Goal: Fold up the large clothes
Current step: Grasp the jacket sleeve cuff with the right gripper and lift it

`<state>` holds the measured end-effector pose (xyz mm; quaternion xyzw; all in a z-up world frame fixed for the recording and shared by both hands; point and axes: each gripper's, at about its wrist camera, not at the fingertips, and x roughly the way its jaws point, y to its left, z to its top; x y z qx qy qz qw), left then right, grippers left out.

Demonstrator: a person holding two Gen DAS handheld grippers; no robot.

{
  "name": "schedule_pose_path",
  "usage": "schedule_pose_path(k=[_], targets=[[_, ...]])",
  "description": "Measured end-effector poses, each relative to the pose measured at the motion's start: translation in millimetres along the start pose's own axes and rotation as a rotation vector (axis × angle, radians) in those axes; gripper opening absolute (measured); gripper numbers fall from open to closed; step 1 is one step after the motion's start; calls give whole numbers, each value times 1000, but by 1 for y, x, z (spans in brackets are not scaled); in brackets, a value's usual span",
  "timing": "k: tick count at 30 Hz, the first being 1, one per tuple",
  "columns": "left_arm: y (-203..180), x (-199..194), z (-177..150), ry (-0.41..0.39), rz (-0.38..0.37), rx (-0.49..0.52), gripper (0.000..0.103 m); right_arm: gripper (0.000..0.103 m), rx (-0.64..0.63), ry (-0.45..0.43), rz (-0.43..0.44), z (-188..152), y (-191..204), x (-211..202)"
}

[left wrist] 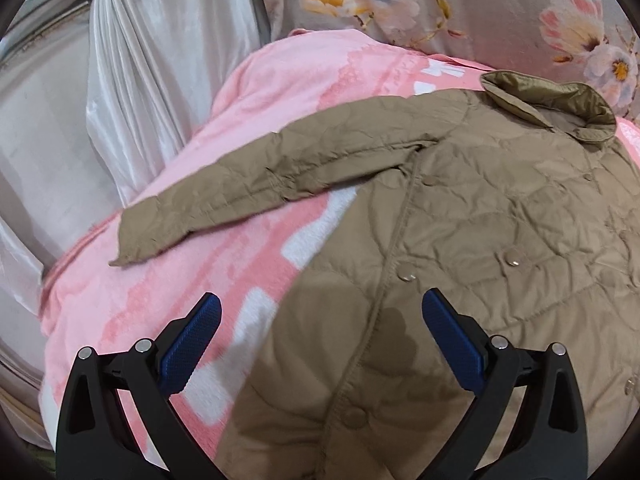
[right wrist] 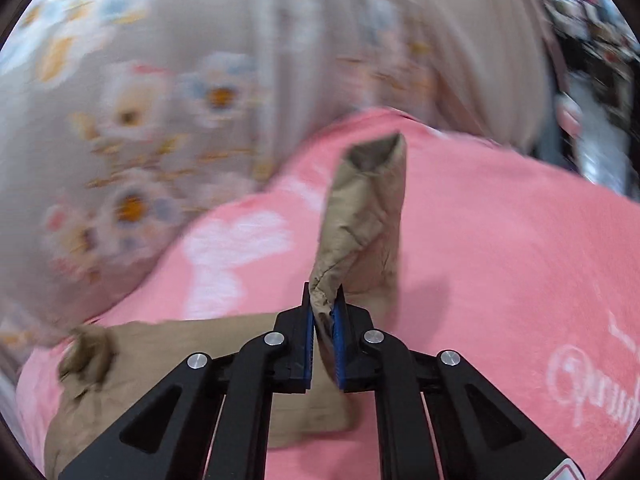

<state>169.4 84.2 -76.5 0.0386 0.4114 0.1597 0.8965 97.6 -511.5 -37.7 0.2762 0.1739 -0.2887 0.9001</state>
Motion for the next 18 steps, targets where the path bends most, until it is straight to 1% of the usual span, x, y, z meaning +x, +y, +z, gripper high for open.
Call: schedule_pose_path(k=[1, 3, 4, 6, 7, 8, 11, 15, 18], targets=[[1, 2, 1, 4, 9, 1, 98, 9, -60, -5, 73, 1, 37, -7], [6, 9, 1, 23, 23, -9, 98, 8, -161, -7, 168, -7, 92, -16], [8, 10, 0, 27, 27, -13, 98, 8, -235, -6, 232, -16, 131, -21], [15, 13, -3, 35, 38, -18, 98, 8, -320, 8, 312, -34, 180, -27], [18, 14, -4, 37, 42, -20, 98, 7, -362, 32, 369, -47, 210, -27], [22, 16, -6, 40, 46, -23, 98, 7, -387, 49, 405, -59, 228, -28], [34, 20, -9, 46, 44, -36, 98, 7, -465, 115, 482, -100, 285, -22], [49, 26, -13, 56, 31, -55, 98, 6, -545, 198, 539, -154, 335, -13], [57, 30, -15, 66, 18, -67, 98, 6, -605, 264, 564, -193, 362, -10]])
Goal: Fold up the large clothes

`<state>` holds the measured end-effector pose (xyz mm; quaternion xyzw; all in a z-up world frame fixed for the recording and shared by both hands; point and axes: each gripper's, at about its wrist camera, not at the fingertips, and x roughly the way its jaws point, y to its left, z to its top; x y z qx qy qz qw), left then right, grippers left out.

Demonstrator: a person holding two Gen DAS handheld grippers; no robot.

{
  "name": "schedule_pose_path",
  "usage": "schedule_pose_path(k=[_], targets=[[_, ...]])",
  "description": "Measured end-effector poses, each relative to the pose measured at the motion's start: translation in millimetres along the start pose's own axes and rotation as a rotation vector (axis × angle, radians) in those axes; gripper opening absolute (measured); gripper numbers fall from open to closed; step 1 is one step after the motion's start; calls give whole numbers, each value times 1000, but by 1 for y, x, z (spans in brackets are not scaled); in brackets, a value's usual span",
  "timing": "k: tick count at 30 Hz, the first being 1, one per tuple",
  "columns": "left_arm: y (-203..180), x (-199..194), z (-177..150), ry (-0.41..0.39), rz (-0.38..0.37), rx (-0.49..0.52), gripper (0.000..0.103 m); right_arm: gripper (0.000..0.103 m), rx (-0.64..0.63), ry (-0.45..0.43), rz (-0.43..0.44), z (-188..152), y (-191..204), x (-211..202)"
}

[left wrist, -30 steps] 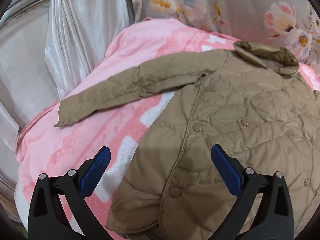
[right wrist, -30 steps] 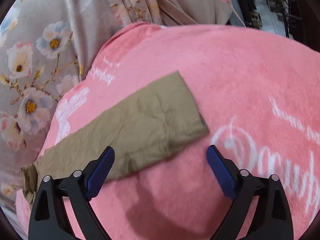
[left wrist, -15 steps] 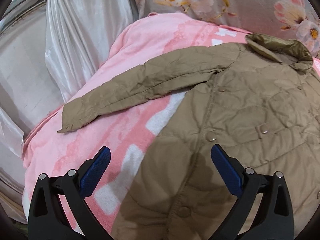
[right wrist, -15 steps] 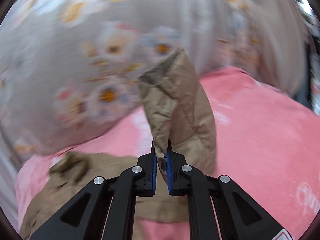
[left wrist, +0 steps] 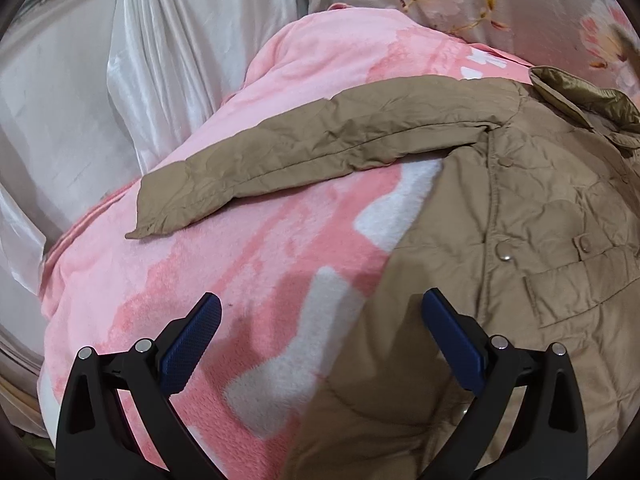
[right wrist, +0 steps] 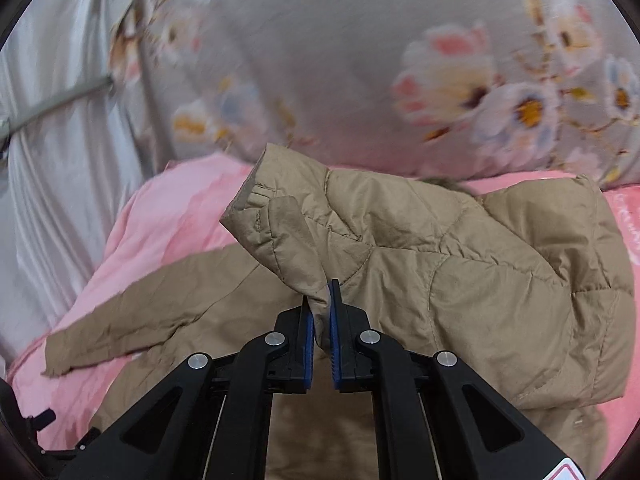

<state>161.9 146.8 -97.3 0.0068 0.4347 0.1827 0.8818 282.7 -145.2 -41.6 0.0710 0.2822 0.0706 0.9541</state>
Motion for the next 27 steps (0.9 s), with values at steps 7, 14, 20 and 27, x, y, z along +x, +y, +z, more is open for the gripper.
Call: schedule_pose_path(k=[7, 14, 20, 27], targets=[[6, 8, -2, 11, -48, -21, 98, 10, -95, 172, 81, -34, 57, 48], [7, 3, 27, 48, -314, -121, 98, 25, -121, 264, 126, -49, 66, 47], [-37, -5, 80, 75, -570, -167, 98, 78, 66, 165, 121, -60, -7, -22], [-115, 20, 89, 273, -709, -138, 98, 78, 202, 105, -33, -78, -102, -83]])
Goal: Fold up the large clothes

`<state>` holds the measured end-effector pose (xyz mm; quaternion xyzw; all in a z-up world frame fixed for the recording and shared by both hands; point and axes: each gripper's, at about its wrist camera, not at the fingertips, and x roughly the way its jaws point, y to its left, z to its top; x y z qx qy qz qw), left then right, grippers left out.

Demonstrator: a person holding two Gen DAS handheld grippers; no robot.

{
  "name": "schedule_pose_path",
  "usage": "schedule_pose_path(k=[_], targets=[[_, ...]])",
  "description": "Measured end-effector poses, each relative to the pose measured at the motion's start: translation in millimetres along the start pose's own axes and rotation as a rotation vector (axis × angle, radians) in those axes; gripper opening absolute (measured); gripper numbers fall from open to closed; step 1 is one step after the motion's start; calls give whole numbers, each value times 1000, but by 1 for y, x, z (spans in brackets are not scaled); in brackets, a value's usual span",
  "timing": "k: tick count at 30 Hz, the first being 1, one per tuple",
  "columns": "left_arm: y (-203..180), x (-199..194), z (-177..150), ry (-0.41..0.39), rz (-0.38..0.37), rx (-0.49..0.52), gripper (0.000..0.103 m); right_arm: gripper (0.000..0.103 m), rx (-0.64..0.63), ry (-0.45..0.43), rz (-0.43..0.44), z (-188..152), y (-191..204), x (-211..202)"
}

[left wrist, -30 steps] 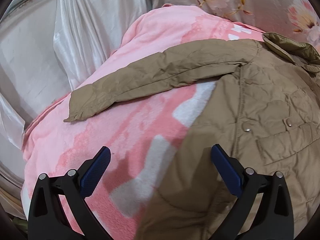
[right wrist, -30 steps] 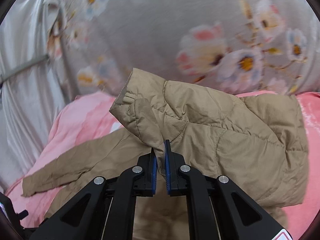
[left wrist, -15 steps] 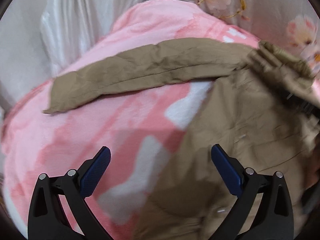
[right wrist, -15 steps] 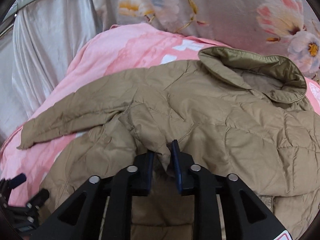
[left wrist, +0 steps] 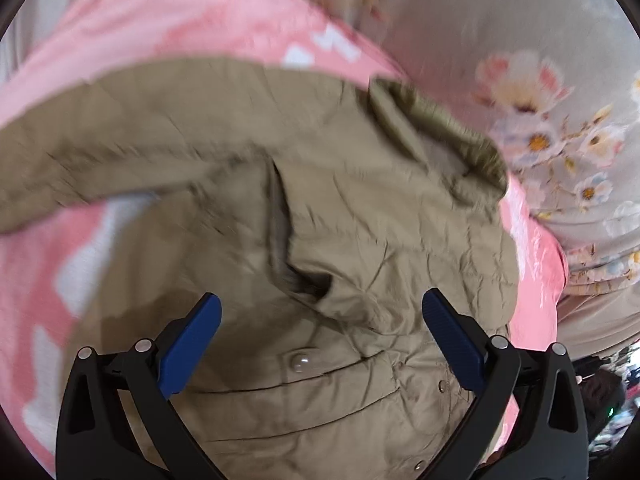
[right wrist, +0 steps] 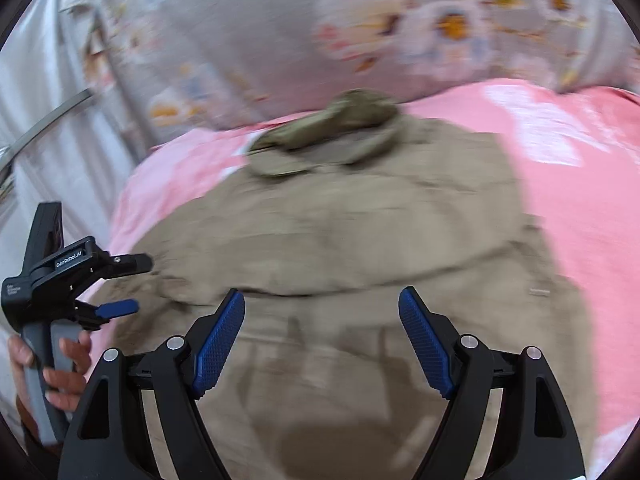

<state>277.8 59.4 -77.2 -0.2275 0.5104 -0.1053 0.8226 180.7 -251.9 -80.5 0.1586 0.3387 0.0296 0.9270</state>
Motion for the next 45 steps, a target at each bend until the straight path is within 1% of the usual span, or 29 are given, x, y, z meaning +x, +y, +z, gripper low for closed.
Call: schedule_pose_path(k=[3, 4, 5, 6, 7, 8, 9, 11, 14, 16, 17, 18, 20, 22, 24, 25, 27, 30, 33, 36, 37, 38, 39, 40, 41, 42, 43, 44, 45], targets=[[0, 20, 4, 41, -15, -59, 96, 78, 78, -15, -60, 4, -42, -4], [0, 23, 5, 39, -16, -74, 92, 77, 128, -15, -56, 6, -59, -2], [-2, 24, 9, 34, -10, -80, 77, 74, 173, -14, -52, 8, -72, 1], [-6, 24, 13, 27, -8, -68, 62, 69, 222, -12, -46, 10, -86, 5], [-12, 23, 18, 16, 1, -49, 58, 66, 273, -9, -35, 12, -100, 10], [-16, 22, 22, 0, 16, -32, 46, 60, 311, -5, -21, 15, -108, 16], [-22, 18, 28, -33, 53, -1, 25, 53, 360, 0, 4, 19, -118, 23], [-28, 11, 41, -97, 101, 45, 10, 47, 444, 10, 43, 27, -133, 38], [-27, 3, 61, -149, 107, 59, 7, 40, 523, 4, 53, 37, -149, 54], [-28, 7, 70, -166, 141, 88, 6, 29, 507, 7, 15, 48, -150, 66], [-29, 11, 71, -171, 161, 106, 5, 11, 494, 4, 8, 53, -149, 69], [-29, 16, 72, -173, 187, 123, 5, 5, 483, -16, 10, 57, -147, 68], [-26, 28, 69, -162, 226, 147, 5, 3, 448, -99, -3, 65, -142, 53], [-19, 45, 61, -126, 244, 160, 5, 3, 385, -146, -66, 68, -133, 41], [-10, 60, 50, -101, 266, 168, 5, 3, 326, -96, -154, 66, -127, 52], [-9, 65, 45, -105, 275, 180, 5, 3, 299, -55, -196, 64, -125, 63], [-8, 72, 36, -135, 295, 218, 5, 3, 258, 12, -244, 58, -125, 79], [-13, 77, 29, -177, 338, 279, 6, 3, 237, 38, -270, 52, -127, 85], [-20, 81, 20, -213, 388, 325, 6, 3, 181, 49, -322, 50, -120, 90], [-28, 85, 16, -234, 446, 370, 7, 6, 155, 59, -343, 45, -115, 85], [-29, 85, 15, -238, 457, 380, 8, 9, 150, 61, -353, 42, -113, 78], [-29, 83, 15, -246, 469, 387, 13, 11, 152, 57, -364, 40, -111, 69], [-29, 80, 14, -255, 484, 394, 26, 14, 158, 48, -374, 35, -109, 58], [-26, 73, 12, -264, 494, 405, 30, 15, 164, 32, -382, 32, -107, 46], [-24, 63, 8, -270, 479, 421, 39, 17, 157, 2, -380, 28, -102, 31], [-22, 52, 6, -286, 489, 426, 54, 17, 137, -24, -373, 28, -95, 20], [-23, 40, 4, -317, 521, 427, 60, 17, 101, -52, -355, 30, -81, 10], [-26, 30, 4, -339, 528, 422, 63, 17, 70, -63, -329, 32, -68, 7], [-33, 16, 4, -360, 504, 413, 63, 17, 36, -70, -291, 36, -51, 7]])
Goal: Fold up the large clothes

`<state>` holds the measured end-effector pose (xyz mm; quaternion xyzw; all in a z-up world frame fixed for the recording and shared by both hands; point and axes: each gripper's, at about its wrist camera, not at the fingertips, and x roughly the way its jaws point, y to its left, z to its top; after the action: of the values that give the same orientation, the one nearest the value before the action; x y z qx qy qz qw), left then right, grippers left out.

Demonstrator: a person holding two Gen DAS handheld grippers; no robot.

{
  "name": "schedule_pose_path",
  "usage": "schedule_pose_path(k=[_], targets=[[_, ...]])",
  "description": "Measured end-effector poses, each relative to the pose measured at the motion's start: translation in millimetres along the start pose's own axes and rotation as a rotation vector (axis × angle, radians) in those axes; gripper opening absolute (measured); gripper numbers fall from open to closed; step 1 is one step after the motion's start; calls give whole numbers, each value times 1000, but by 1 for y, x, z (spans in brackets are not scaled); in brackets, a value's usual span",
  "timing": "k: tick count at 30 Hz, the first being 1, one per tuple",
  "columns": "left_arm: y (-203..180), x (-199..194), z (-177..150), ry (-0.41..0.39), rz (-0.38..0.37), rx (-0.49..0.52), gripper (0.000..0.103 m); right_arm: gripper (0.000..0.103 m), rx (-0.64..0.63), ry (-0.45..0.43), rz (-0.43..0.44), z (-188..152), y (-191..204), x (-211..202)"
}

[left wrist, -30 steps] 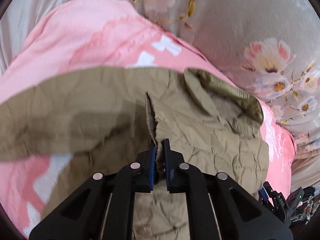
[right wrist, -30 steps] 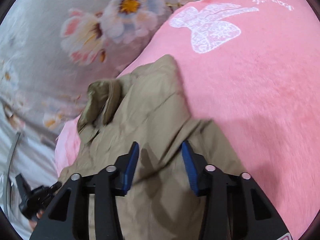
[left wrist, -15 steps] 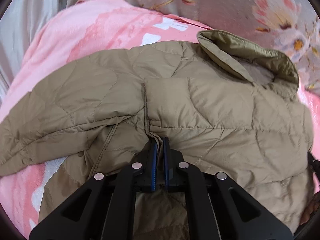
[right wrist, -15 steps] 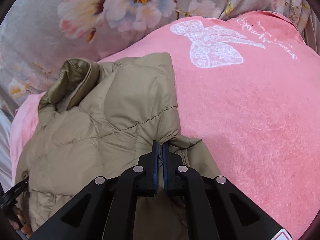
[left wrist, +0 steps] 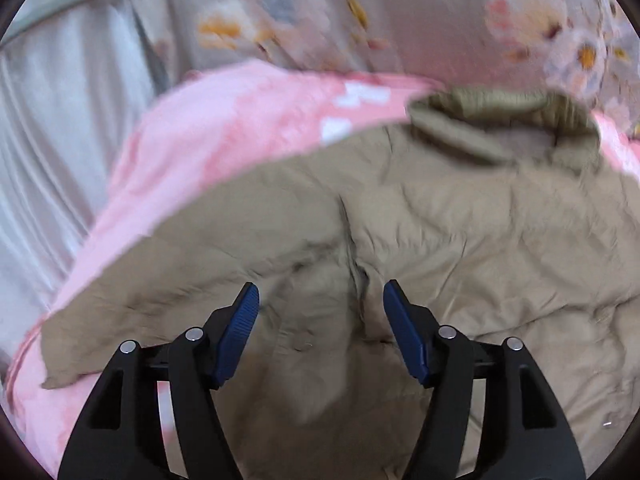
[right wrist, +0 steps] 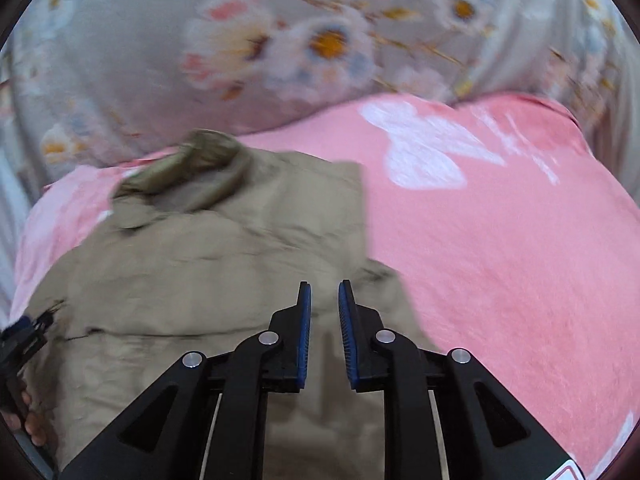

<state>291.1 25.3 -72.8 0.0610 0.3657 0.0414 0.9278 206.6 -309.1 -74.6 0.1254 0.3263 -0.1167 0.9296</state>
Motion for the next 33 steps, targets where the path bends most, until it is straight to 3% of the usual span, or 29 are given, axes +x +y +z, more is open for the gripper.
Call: schedule_pose_path(k=[2, 3, 5, 8, 11, 14, 20, 26, 29, 32, 33], targets=[[-3, -18, 15, -14, -100, -45, 64, 17, -63, 6, 81, 6, 36, 1], [-8, -23, 22, -10, -147, -58, 70, 17, -96, 10, 120, 7, 57, 6], [-30, -19, 33, 23, -221, -51, 73, 17, -159, 28, 150, 5, 91, 21], [-59, 9, 29, 89, -185, -20, 73, 17, -228, 93, 168, -7, 126, 49], [-67, 42, 11, 153, -141, -17, 74, 17, -248, 147, 155, -23, 137, 70], [-63, 46, 1, 140, -163, -47, 75, 16, -238, 162, 159, -31, 135, 79], [-70, 46, -9, 98, -109, -24, 79, 16, -289, 141, 96, -37, 146, 82], [-71, 46, -10, 95, -104, -32, 80, 16, -285, 142, 96, -38, 143, 83], [-56, 36, -10, 66, -160, -103, 80, 16, -290, 140, 90, -37, 143, 83], [-2, 8, -20, 54, -219, -237, 80, 16, -280, 141, 98, -37, 143, 83], [16, -1, -26, 56, -225, -269, 85, 16, -275, 141, 103, -37, 142, 82]])
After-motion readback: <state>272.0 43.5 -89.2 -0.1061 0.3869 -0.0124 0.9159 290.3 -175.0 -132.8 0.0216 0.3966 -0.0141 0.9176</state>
